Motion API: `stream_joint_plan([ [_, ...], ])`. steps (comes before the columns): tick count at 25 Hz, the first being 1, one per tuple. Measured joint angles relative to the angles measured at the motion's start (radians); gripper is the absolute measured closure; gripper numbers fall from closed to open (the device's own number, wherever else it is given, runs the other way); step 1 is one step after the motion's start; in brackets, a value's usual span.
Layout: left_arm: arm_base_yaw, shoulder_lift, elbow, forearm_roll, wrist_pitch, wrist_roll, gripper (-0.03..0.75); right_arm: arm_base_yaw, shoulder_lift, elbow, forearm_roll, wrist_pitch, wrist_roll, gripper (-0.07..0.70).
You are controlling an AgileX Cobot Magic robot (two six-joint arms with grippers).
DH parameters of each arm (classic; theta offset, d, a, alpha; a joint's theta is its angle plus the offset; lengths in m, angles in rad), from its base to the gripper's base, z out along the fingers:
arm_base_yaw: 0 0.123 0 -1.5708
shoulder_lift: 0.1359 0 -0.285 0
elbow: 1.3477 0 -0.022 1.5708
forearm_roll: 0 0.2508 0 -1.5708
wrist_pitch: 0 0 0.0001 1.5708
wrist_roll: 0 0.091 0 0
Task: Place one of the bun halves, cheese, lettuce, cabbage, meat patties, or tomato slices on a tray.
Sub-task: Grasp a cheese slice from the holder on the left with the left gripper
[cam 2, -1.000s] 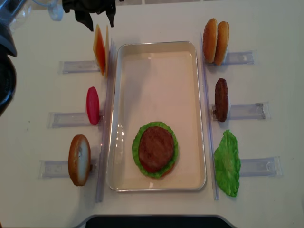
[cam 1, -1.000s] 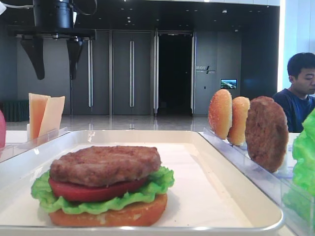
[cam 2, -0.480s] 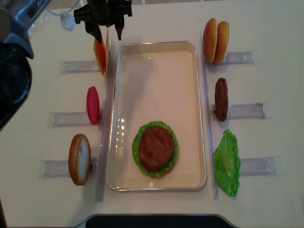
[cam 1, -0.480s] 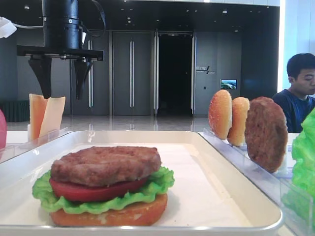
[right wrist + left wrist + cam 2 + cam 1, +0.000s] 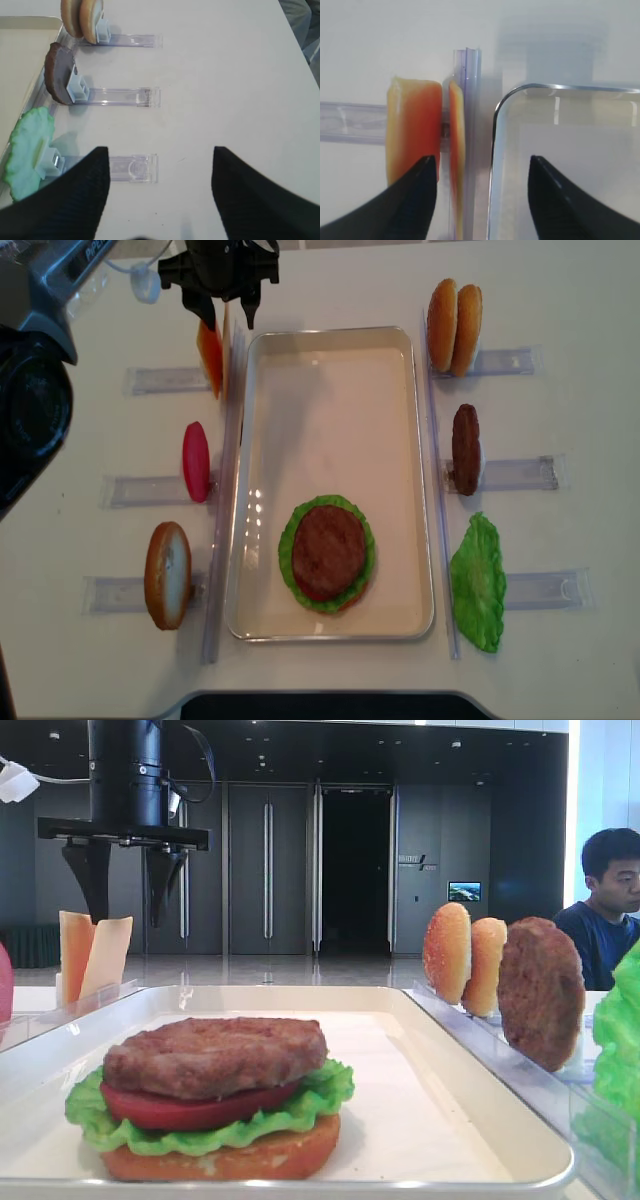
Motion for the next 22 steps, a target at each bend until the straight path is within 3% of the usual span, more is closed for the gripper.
stream_joint_plan([
  [11,-0.001,0.054,0.0,0.0,0.01,0.029,0.295,0.0,0.0,0.0,0.001,0.0,0.0,0.178],
  [18,-0.001,0.055,-0.043,0.045,0.032,0.057,0.526,0.0,0.0,0.0,0.001,0.0,0.0,0.178],
  [22,-0.001,0.055,-0.05,0.054,0.032,0.094,0.58,0.0,0.0,0.0,0.001,0.0,0.0,0.178],
])
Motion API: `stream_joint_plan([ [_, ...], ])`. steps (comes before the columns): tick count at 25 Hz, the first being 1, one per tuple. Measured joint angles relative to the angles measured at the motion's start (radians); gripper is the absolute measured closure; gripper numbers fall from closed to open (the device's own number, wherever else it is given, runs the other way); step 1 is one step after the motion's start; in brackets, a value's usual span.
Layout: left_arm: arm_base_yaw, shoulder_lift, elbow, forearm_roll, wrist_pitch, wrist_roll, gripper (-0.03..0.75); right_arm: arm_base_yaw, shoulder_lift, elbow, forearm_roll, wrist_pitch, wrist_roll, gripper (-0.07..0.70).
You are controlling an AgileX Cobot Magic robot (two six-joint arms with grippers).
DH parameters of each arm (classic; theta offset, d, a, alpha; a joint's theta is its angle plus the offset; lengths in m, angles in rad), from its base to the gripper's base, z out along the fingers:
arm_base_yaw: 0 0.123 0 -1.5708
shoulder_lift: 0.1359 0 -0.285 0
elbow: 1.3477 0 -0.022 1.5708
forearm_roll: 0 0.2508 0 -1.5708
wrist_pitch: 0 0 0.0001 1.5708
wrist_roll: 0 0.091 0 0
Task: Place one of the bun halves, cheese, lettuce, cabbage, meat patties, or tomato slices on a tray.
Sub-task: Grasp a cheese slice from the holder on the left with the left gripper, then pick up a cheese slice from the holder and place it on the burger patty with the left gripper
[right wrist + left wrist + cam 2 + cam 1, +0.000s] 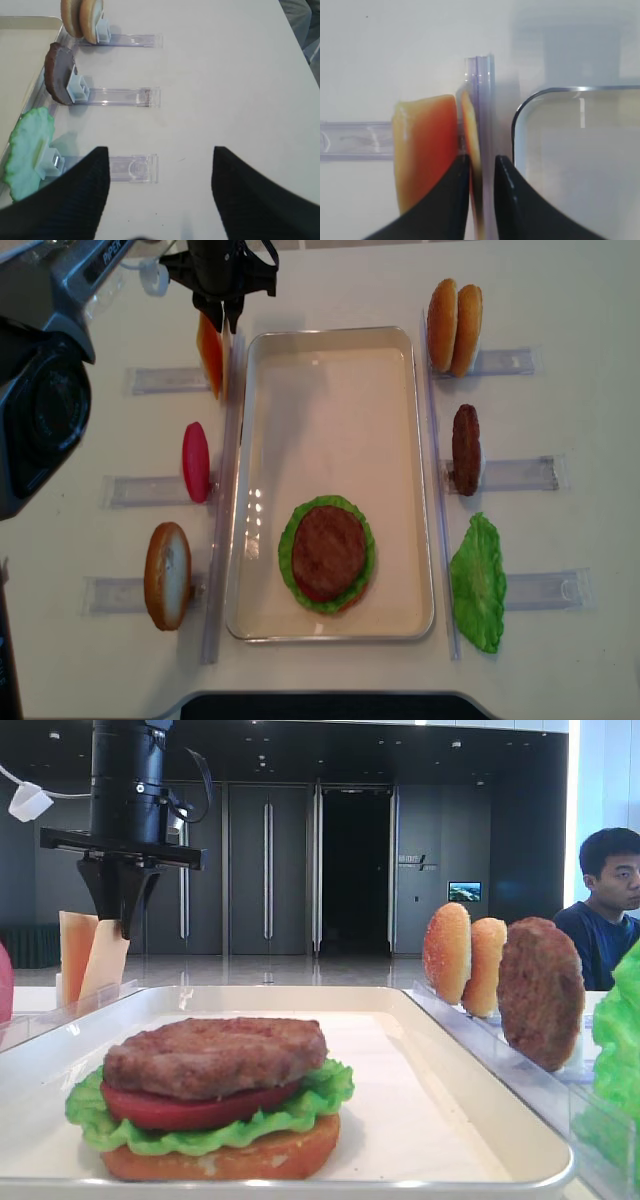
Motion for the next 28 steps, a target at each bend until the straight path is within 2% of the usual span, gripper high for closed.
stream_joint_plan([
  [5,0.005,0.0,0.0,-0.025,0.0,0.01,0.615,0.0,0.0,0.0,0.0,0.0,0.0,0.178],
  [8,0.013,0.0,-0.001,-0.049,0.0,0.022,0.678,0.0,0.0,0.0,0.0,0.0,0.0,0.178],
  [10,0.017,0.0,-0.002,-0.053,0.0,0.031,0.692,0.0,0.0,0.0,0.0,0.0,0.0,0.178],
  [18,0.02,-0.013,-0.002,-0.068,0.002,0.07,0.694,0.0,0.0,0.0,0.0,0.0,0.0,0.178],
  [28,0.057,-0.163,-0.001,-0.103,0.012,0.096,0.694,0.0,0.0,0.0,0.0,0.0,0.0,0.178],
])
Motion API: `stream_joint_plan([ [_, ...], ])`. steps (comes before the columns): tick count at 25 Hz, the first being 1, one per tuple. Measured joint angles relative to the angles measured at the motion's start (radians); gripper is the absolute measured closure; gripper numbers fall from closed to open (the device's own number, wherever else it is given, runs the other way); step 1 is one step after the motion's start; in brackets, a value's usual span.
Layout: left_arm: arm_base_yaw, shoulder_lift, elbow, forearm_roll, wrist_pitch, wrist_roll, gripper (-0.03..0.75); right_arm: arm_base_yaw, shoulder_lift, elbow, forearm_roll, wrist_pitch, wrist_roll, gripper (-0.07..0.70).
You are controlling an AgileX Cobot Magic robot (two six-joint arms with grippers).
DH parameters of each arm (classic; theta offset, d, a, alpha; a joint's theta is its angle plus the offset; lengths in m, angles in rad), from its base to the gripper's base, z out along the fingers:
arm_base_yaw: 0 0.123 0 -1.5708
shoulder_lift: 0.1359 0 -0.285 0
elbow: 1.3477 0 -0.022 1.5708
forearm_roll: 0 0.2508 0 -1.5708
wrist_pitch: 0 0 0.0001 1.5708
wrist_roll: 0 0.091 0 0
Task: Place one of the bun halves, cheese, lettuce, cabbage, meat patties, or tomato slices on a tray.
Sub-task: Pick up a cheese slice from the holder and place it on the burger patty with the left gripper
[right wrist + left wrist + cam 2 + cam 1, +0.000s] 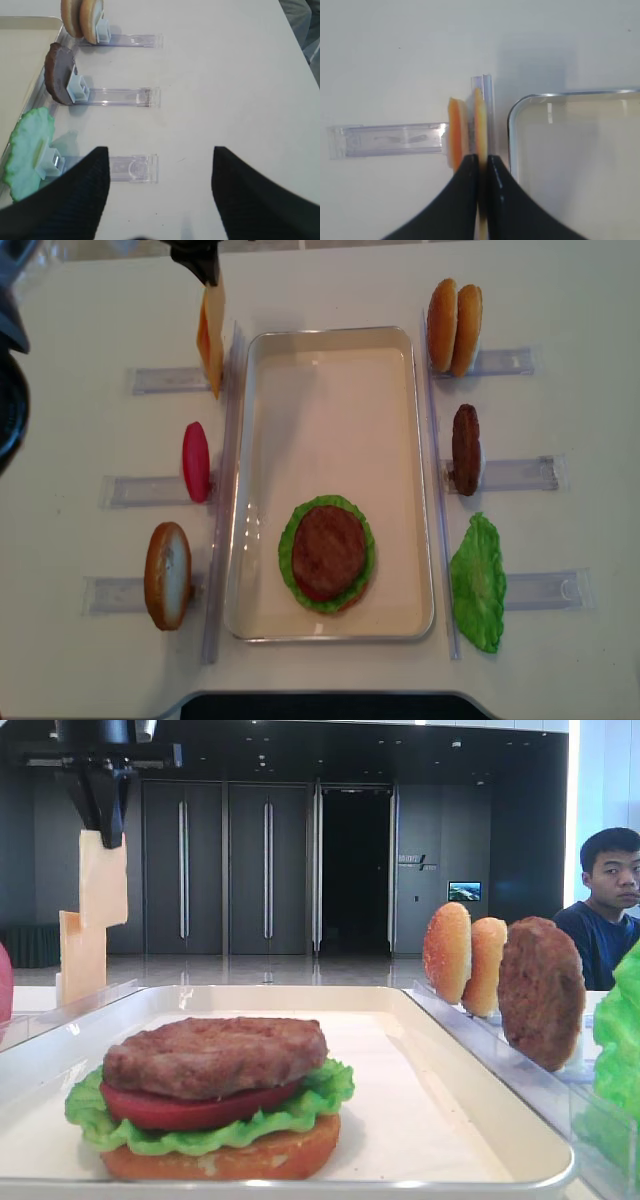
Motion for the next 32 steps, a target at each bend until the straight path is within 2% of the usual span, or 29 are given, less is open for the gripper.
stream_joint_plan([
  [9,0.012,-0.182,0.067,-0.051,0.009,0.022,0.695,0.0,0.0,0.0,0.002,0.0,0.0,0.178],
  [20,0.011,-0.367,0.281,-0.147,0.01,0.023,0.695,0.0,0.0,0.0,0.003,0.0,0.0,0.178],
  [28,-0.068,-0.433,0.33,-0.208,0.012,0.018,0.695,0.0,0.0,0.0,0.003,0.0,0.0,0.178],
  [32,-0.076,-0.434,0.364,-0.286,0.006,0.027,0.695,0.0,0.0,0.0,0.003,0.0,0.0,0.178],
])
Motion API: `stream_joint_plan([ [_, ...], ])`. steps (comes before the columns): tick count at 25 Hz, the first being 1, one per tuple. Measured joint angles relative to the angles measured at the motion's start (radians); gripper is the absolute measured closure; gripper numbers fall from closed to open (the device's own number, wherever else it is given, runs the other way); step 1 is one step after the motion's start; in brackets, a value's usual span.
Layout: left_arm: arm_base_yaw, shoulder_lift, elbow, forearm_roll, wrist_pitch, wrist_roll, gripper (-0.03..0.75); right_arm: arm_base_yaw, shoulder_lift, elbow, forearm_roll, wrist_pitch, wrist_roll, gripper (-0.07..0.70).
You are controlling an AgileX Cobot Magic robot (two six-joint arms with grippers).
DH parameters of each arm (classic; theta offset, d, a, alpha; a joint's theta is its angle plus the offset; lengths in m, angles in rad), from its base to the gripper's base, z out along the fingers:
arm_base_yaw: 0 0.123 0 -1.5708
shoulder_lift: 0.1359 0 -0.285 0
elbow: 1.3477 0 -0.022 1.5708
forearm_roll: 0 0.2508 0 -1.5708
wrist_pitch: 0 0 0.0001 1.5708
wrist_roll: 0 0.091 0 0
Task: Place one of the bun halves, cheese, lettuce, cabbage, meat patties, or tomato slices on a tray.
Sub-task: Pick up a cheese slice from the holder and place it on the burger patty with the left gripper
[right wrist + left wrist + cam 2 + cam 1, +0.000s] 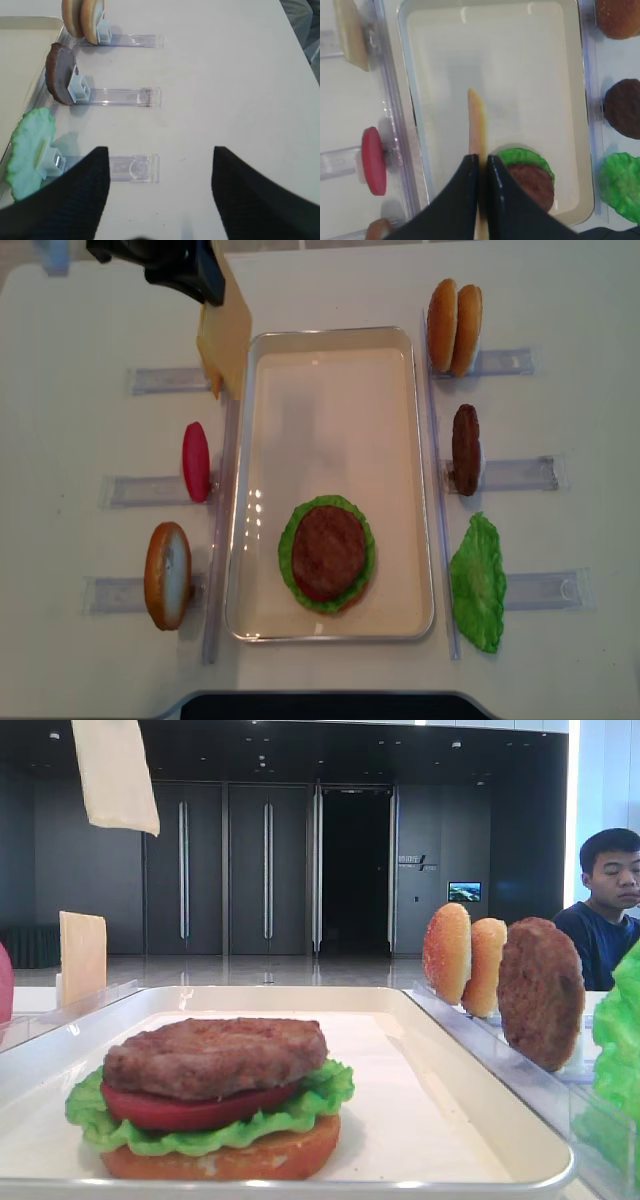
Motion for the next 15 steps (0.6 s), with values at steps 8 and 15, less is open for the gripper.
stream_joint_plan([
  [8,0.0,-0.006,0.217,-0.189,-0.158,0.105,0.696,0.0,0.0,0.0,0.0,0.0,0.0,0.178],
  [15,-0.023,-0.011,0.367,-0.474,-0.306,0.353,0.696,0.0,0.0,0.0,0.001,0.0,0.0,0.178],
])
